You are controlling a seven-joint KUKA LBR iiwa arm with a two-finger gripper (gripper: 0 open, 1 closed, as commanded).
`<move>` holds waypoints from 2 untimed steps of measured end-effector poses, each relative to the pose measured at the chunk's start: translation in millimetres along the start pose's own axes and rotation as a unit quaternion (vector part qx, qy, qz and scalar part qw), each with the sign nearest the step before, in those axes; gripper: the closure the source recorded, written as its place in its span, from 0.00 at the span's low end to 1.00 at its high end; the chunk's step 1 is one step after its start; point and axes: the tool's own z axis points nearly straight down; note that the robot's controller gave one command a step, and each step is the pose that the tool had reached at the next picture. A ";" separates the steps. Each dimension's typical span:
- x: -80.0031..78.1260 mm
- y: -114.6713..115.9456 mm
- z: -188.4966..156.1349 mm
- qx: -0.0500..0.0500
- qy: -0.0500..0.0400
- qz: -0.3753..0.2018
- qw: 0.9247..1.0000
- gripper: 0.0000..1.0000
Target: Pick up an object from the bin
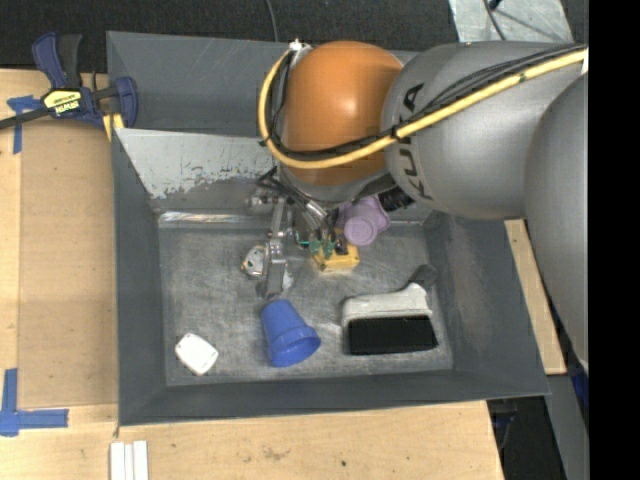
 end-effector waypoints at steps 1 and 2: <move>-14.5 -5.8 43.7 -0.001 -0.004 0.010 1.000 0.00; 1.0 -43.2 79.6 0.000 0.002 -0.004 1.000 0.00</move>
Offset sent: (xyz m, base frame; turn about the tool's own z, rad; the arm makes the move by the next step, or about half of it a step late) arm -0.0082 -0.0623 -0.0848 -0.0237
